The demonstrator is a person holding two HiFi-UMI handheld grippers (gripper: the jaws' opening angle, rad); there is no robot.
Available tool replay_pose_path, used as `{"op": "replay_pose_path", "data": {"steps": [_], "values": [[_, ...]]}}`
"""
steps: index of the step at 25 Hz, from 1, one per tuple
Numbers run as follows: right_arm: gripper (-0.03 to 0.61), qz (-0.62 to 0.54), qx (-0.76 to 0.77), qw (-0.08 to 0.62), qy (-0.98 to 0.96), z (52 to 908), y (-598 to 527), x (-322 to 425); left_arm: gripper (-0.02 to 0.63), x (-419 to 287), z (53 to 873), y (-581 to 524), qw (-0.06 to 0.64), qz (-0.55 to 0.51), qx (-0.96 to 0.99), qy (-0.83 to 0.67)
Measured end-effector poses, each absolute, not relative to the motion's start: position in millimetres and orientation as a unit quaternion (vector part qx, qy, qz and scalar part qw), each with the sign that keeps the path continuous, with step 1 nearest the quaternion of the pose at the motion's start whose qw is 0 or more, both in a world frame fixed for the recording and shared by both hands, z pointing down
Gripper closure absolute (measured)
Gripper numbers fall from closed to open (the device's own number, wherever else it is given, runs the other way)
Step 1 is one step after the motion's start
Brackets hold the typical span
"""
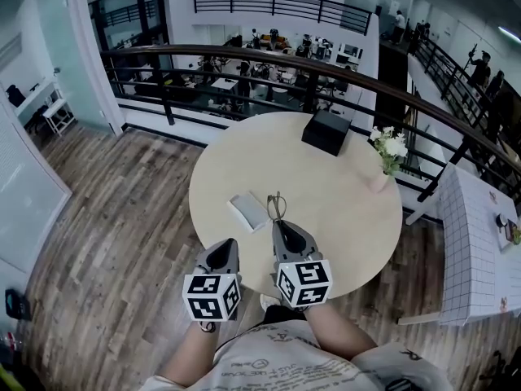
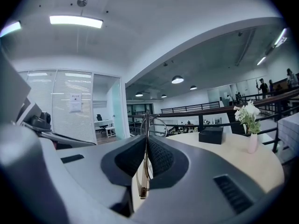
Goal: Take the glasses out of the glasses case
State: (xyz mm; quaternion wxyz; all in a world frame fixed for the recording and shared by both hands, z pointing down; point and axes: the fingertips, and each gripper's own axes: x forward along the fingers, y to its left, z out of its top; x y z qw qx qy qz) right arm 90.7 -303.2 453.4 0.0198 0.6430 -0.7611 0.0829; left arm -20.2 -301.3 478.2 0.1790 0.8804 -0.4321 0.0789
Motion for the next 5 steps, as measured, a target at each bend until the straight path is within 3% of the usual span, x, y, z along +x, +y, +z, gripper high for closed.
{"op": "replay_pose_path", "data": {"steps": [5], "values": [[0.552, 0.086, 0.642, 0.024, -0.762, 452.3, -320.6, 89.6, 0.601, -20.6, 473.5, -318.2, 0.179, 0.079, 0.881, -0.431]]}}
